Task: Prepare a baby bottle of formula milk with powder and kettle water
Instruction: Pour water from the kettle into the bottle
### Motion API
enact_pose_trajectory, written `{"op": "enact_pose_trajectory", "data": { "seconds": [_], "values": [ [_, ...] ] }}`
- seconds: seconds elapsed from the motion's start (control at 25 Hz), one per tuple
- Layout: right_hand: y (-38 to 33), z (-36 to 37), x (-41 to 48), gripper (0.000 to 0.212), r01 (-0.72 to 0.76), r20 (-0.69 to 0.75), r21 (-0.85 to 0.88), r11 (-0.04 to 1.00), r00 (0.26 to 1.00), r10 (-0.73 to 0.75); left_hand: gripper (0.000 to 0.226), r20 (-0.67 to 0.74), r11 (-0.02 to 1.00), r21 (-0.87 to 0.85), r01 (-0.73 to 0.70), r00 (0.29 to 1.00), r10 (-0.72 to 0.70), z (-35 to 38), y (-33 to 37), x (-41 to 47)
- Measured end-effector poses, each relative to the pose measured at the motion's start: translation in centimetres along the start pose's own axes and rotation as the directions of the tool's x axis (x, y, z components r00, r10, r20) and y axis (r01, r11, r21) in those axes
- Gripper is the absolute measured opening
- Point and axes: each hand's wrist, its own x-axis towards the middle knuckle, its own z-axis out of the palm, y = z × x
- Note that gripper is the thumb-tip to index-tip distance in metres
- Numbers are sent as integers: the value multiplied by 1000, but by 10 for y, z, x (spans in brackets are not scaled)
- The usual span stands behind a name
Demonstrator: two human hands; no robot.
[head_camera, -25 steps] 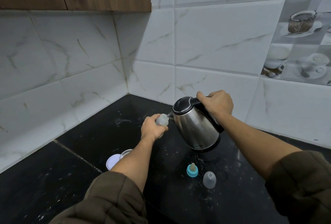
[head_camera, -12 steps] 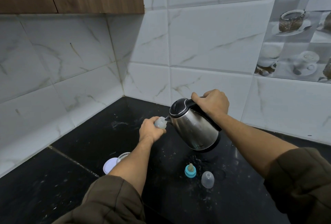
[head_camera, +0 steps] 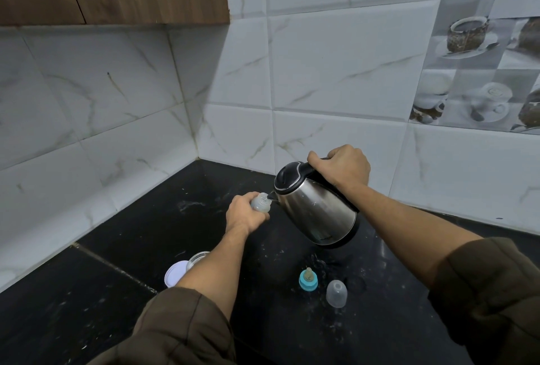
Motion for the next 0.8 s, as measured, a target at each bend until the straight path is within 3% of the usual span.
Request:
{"op": "enact_pose_trajectory", "data": {
  "seconds": [0.8],
  "values": [
    [3,-4,0,55,14,-1,-21,1000,1000,-14,65,23,1000,-11,-5,1000,5,6,1,3]
  ]
}}
